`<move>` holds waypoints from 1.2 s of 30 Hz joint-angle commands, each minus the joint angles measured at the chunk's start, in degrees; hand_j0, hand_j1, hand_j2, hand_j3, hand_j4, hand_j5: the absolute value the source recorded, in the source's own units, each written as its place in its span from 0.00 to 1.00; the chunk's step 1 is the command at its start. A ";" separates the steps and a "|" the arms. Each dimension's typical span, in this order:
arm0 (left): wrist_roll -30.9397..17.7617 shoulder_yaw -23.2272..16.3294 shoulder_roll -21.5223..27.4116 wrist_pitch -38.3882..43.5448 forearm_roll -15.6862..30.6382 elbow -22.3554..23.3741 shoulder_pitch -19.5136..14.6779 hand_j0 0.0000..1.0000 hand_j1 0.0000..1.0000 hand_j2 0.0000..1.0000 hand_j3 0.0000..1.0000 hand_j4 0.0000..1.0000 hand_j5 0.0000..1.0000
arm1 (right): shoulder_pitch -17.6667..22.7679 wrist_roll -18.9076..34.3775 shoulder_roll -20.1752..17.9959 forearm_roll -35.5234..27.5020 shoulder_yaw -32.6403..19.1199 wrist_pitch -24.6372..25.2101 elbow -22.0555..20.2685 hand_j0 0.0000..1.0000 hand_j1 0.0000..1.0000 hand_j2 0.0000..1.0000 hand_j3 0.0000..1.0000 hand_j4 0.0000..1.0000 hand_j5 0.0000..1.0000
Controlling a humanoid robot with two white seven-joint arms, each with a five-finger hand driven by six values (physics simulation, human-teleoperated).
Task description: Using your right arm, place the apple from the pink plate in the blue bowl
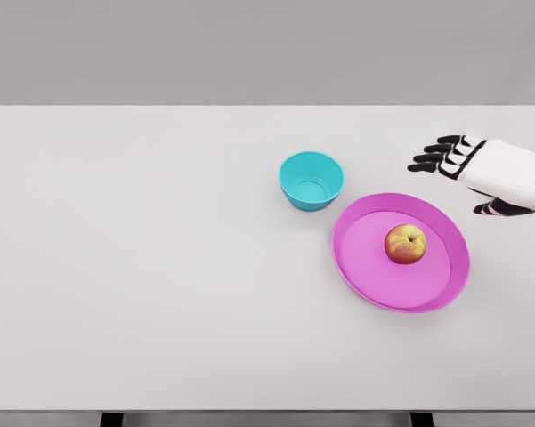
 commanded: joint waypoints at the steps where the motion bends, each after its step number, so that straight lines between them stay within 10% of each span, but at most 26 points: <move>1: -0.01 0.00 0.00 0.00 -0.01 0.00 0.00 1.00 1.00 1.00 1.00 1.00 1.00 | 0.00 12.88 -0.89 -2.23 -2.35 0.02 -3.01 1.00 1.00 1.00 1.00 1.00 1.00; 6: -0.01 0.00 0.00 0.00 -0.01 0.00 0.00 1.00 1.00 1.00 1.00 1.00 1.00 | -0.09 19.12 -0.37 -2.59 -2.08 0.02 -4.15 1.00 1.00 1.00 1.00 1.00 1.00; 25: -0.01 0.00 0.00 0.00 -0.01 0.00 0.00 1.00 1.00 1.00 1.00 1.00 1.00 | -13.09 19.03 7.37 -2.50 16.46 0.02 3.93 1.00 1.00 1.00 1.00 1.00 1.00; 36: -0.01 0.00 0.00 0.00 -0.01 0.00 0.00 1.00 1.00 1.00 1.00 1.00 1.00 | -13.36 19.04 7.54 -2.41 17.96 0.02 4.90 1.00 1.00 1.00 1.00 1.00 1.00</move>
